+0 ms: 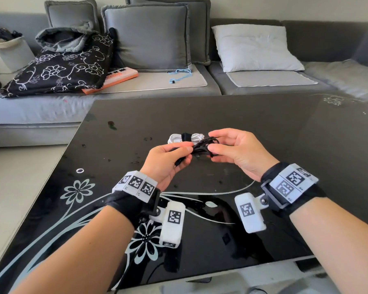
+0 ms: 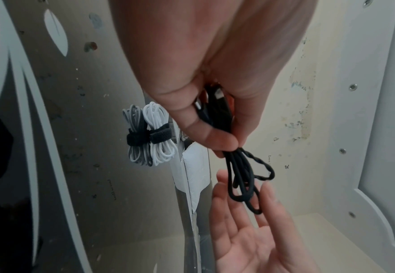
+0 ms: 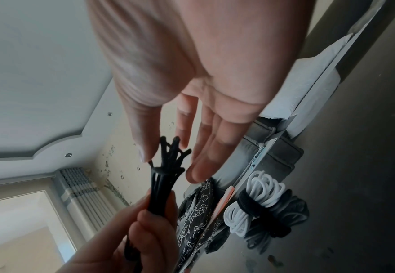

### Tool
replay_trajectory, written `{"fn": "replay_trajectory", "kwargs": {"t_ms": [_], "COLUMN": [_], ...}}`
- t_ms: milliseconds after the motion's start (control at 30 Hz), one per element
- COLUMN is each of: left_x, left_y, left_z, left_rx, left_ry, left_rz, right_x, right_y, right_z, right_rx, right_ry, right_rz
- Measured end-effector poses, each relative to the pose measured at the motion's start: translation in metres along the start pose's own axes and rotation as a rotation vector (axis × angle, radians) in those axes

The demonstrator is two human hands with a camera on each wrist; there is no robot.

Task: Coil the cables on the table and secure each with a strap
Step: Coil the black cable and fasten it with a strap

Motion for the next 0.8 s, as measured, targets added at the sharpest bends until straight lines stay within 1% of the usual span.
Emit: {"fn": "replay_trajectory", "kwargs": {"t_ms": [133, 367, 533, 600, 800], "left_x": [0.001, 0.001, 0.004, 0.008, 0.025], "left_y": [-0.001, -0.003, 0.001, 0.005, 0.012], "left_z": [0.002, 0.001, 0.001, 0.003, 0.017], "left_rx": [-0.007, -0.012, -0.01, -0.009, 0.0], "left_ry": [-0.018, -0.026, -0.05, -0.055, -0.021], "left_rz": [-0.005, -0.003, -0.01, -0.014, -0.036], "right_x": [0.002, 0.004, 0.002, -0.001, -0.012], "right_y": [-0.005, -0.013, -0.009, -0.006, -0.009], "right_z": [-0.02, -0.068, -0.106, -0.121, -0.15], "right_rx": [-0.064, -0.199, -0.275, -0.273, -0.15], "right_ry": [-0.038, -0.234, -0.357, -0.458, -0.855], "right_rz": [0.023, 0.019, 0.102, 0.152, 0.269]}}
Point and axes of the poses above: each hand's wrist, its own y-axis towards the middle knuckle, its own z-axis out of the palm, x = y × z, the point moved 1 cm from there along y, towards the middle knuckle
